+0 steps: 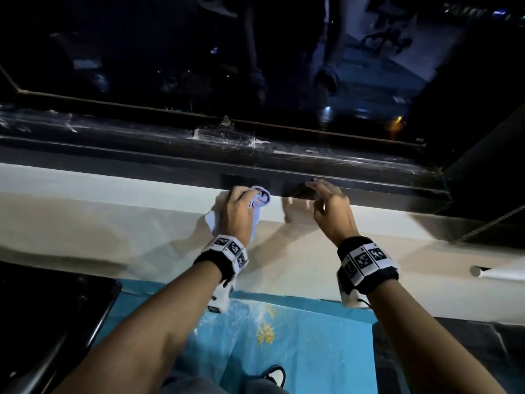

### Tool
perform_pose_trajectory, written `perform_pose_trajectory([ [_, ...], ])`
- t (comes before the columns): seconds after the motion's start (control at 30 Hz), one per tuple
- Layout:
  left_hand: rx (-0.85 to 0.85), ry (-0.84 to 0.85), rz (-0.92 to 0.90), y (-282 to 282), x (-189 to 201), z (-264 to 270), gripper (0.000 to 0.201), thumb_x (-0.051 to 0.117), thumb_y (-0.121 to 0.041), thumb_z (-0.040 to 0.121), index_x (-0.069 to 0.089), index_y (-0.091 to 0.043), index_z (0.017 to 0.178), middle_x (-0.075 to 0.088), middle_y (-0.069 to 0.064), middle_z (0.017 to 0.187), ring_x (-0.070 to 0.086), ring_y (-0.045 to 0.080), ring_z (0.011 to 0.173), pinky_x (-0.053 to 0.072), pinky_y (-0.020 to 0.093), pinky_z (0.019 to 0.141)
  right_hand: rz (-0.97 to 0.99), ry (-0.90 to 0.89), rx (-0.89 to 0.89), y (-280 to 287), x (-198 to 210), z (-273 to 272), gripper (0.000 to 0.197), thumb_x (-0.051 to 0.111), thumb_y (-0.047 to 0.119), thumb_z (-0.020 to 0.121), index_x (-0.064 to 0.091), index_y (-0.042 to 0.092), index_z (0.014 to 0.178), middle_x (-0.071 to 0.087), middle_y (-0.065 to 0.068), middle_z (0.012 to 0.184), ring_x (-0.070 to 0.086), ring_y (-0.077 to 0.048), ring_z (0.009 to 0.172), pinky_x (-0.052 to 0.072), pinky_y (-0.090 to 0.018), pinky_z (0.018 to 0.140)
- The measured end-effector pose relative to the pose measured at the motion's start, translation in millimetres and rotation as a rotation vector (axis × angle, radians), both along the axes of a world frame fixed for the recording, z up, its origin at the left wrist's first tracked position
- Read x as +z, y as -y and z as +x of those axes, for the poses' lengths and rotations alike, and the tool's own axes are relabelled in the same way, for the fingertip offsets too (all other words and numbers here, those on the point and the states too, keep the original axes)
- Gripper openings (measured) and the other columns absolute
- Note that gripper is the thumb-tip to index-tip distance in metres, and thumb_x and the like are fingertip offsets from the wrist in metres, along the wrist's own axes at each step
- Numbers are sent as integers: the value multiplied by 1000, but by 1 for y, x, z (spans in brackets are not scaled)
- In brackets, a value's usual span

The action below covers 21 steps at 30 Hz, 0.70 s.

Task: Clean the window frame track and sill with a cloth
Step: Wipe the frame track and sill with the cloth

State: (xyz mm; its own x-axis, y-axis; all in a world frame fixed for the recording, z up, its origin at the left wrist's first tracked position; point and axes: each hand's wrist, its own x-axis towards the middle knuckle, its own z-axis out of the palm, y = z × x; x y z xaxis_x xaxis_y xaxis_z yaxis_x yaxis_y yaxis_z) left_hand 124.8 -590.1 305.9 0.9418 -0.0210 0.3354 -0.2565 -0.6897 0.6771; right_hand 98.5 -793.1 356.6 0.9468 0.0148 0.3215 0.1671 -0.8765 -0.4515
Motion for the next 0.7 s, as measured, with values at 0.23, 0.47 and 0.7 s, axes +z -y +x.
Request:
perform_pose_trajectory([
  [0.23, -247, -101, 104, 74, 24, -29, 24, 60, -20, 79, 70, -19, 101, 64, -1, 107, 55, 17, 92, 33, 16, 76, 109, 65, -71, 12, -15, -23, 51, 49, -14, 71, 61, 7, 116, 62, -14, 120, 55, -33, 110, 40, -28, 92],
  [0.47, -376, -531, -254, 62, 57, -3, 38, 71, -7, 77, 55, -9, 111, 59, 0, 95, 57, 10, 82, 38, 1, 62, 150, 4, 173, 6, -13, -38, 58, 56, 32, 76, 42, 15, 129, 44, -9, 135, 37, -15, 126, 33, -34, 106],
  [0.7, -268, -601, -403, 36, 76, -4, 27, 58, -19, 85, 53, -15, 112, 66, 3, 103, 57, 4, 78, 37, 4, 49, 81, 74, 29, -38, -24, -21, 40, 53, 23, 69, 47, 13, 107, 49, -10, 106, 51, -31, 91, 48, -37, 62],
])
